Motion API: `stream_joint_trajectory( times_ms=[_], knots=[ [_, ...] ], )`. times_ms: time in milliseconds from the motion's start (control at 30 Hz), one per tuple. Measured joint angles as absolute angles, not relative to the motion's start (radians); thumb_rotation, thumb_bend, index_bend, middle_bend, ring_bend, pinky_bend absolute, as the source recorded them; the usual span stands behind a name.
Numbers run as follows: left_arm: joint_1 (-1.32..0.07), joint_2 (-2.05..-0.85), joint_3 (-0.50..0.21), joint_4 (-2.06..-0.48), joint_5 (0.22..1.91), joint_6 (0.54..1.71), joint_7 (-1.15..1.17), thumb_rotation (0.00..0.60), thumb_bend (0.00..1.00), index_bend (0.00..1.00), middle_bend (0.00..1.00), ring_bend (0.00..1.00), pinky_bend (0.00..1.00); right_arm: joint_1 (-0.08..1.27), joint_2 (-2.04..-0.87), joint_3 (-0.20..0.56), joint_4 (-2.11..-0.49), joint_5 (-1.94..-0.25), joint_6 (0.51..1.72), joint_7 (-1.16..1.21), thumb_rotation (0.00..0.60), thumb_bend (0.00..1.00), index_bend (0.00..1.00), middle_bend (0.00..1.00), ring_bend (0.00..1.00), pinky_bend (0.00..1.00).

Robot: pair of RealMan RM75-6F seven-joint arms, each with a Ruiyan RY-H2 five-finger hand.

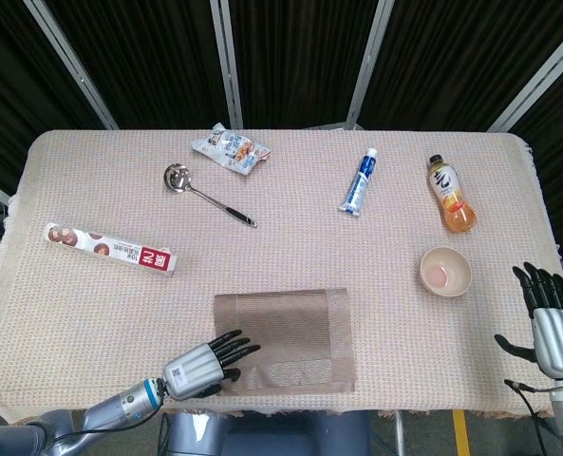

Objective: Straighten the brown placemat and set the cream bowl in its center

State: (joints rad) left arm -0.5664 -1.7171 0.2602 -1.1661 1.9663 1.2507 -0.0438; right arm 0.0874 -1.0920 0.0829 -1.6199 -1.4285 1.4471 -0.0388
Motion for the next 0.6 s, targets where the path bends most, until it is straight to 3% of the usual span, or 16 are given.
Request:
stream_joint_trajectory(
  times_ms=[367, 600],
  knots=[
    [-0.571, -1.738, 0.250, -1.145, 1.935, 1.213, -0.046, 0.600, 0.28, 0.45, 0.00, 0.00, 0.00, 0.087, -1.088, 0.082, -1.623, -1.429, 1.444, -0.040, 0.600, 0.00, 0.00, 0.00, 0.00, 0.00],
    [-0.570, -1.741, 0.254, -1.145, 1.929, 1.209, -0.043, 0.600, 0.36, 0.45, 0.00, 0.00, 0.00, 0.087, -1.087, 0.081, -1.625, -1.429, 1.441, -0.041, 0.600, 0.00, 0.00, 0.00, 0.00, 0.00]
  ],
)
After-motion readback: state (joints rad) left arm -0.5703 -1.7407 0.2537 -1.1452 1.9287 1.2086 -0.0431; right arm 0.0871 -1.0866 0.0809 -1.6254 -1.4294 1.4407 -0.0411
